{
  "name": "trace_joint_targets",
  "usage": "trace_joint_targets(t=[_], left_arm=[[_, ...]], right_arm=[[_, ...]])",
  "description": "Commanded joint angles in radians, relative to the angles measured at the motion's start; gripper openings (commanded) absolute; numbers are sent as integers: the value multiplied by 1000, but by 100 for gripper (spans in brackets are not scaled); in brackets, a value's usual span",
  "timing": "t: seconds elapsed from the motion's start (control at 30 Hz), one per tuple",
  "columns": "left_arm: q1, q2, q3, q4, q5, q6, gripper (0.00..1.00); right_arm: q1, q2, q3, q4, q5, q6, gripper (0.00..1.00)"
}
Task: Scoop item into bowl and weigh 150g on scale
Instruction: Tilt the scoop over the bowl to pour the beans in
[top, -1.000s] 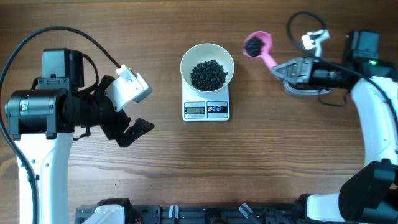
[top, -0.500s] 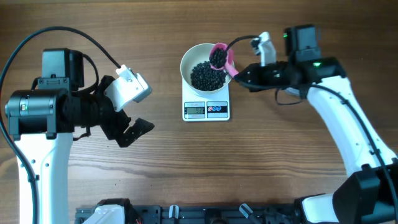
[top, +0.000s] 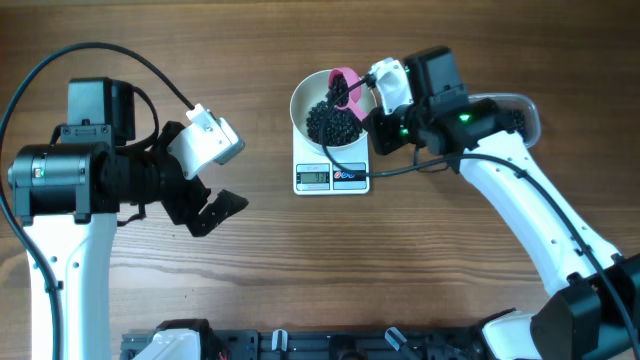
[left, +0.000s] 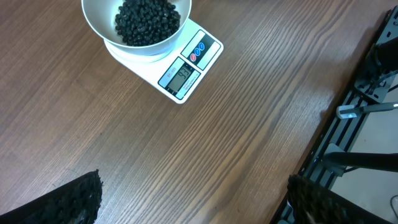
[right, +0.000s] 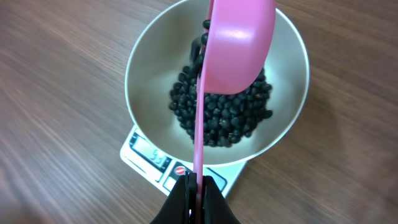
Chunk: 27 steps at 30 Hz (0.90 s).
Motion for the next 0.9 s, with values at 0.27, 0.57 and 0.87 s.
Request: trace_joint_targets(t=[0.27, 0.57, 0.87], left_arm=[[5, -10, 14, -1, 8, 9, 100], [5, -10, 14, -1, 8, 10, 100], [5, -10, 14, -1, 8, 10, 100]], right_arm=[[67, -26, -6, 3, 217, -90, 4], [76, -26, -6, 3, 214, -89, 4], [76, -26, -6, -2, 153, -59, 4]])
